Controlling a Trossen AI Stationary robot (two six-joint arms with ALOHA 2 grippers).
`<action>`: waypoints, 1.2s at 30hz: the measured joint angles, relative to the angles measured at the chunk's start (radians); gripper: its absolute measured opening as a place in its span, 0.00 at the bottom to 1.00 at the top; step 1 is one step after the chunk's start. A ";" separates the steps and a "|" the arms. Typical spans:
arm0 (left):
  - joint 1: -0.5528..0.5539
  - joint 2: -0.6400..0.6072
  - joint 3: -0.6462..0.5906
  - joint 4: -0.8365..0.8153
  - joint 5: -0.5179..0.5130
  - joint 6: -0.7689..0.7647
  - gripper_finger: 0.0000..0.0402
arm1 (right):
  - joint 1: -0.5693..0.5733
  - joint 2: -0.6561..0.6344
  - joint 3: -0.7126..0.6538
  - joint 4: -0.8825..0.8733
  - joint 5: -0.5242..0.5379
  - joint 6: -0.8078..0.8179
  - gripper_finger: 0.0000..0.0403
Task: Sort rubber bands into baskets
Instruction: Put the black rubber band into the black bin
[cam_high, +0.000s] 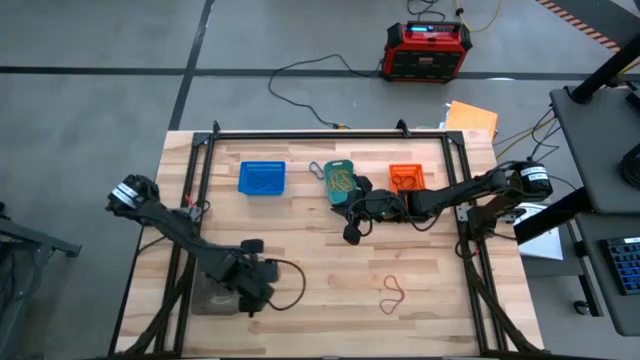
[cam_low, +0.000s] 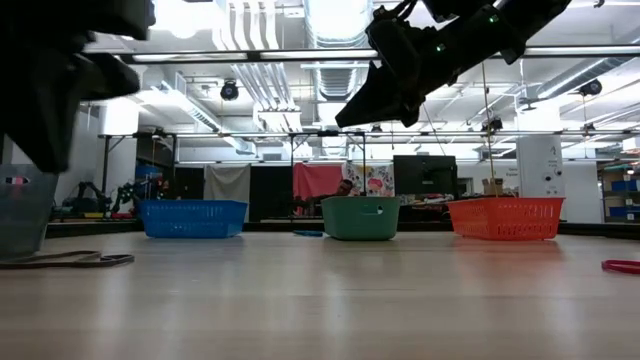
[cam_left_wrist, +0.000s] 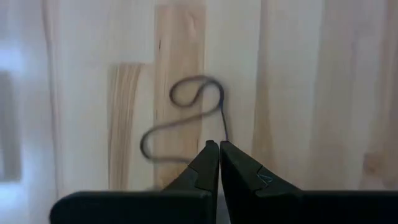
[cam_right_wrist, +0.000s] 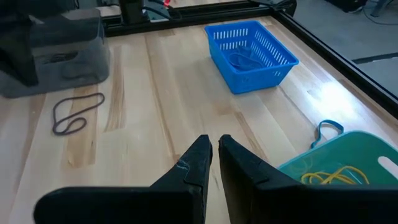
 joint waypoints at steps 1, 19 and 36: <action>0.010 0.015 0.006 0.014 0.000 0.024 0.00 | 0.000 0.000 0.000 0.000 0.000 0.004 0.07; 0.085 0.056 0.001 0.113 0.096 0.210 0.41 | 0.009 0.000 0.000 -0.004 -0.026 -0.008 0.07; 0.085 0.056 -0.021 0.054 0.011 0.145 0.53 | 0.031 0.000 0.000 -0.036 -0.026 0.015 0.07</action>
